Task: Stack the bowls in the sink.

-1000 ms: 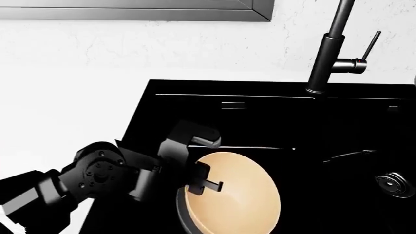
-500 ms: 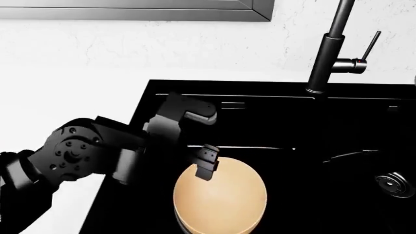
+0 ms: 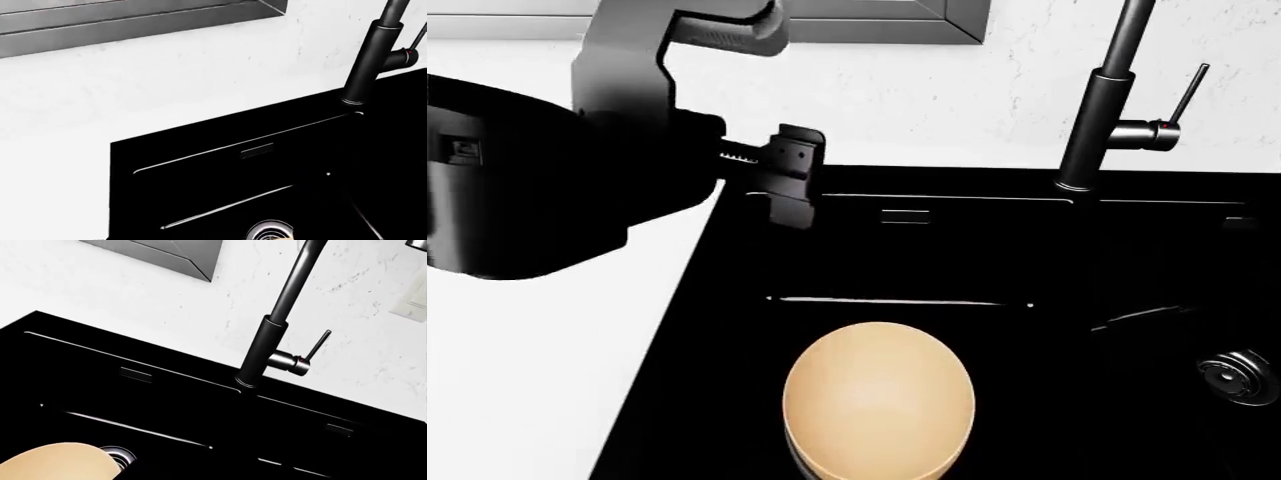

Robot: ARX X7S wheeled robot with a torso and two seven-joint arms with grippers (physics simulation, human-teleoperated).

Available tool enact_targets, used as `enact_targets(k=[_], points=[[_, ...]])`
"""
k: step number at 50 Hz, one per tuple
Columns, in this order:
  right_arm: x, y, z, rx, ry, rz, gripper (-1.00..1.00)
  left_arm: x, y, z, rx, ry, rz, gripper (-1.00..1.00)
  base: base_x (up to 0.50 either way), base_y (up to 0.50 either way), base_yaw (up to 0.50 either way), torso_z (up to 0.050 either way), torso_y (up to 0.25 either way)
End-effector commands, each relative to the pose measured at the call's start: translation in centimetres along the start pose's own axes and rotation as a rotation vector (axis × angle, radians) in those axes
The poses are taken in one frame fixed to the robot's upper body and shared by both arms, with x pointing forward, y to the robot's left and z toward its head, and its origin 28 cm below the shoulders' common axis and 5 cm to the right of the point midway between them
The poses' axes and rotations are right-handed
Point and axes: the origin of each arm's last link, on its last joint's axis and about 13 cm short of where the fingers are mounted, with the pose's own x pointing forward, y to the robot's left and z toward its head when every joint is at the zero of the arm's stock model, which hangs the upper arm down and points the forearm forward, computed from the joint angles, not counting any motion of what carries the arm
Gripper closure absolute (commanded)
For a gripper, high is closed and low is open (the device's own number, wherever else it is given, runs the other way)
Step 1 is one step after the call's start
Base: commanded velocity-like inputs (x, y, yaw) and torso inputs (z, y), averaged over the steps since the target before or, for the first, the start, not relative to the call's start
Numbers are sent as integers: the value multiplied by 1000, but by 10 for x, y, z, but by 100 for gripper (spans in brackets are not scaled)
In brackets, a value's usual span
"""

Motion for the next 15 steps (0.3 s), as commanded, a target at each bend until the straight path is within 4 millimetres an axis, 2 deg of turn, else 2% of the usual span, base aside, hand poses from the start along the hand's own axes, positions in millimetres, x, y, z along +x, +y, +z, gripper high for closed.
enact_targets(k=[1, 4, 10, 15], points=[[-10, 1, 3, -7, -39, 7, -100, -40, 8, 19, -1, -120, 30, -100, 0, 0, 0, 0, 0], [-14, 1, 3, -10, -53, 8, -100, -46, 11, 19, -12, -141, 37, -100, 0, 0, 0, 0, 0], [-27, 1, 6, -9, -103, 7, -100, -71, 16, 26, -52, -229, 35, -100, 0, 0, 0, 0, 0], [-38, -1, 8, 0, -147, -1, -100, -82, 21, 27, -64, -264, 45, -100, 0, 0, 0, 0, 0]])
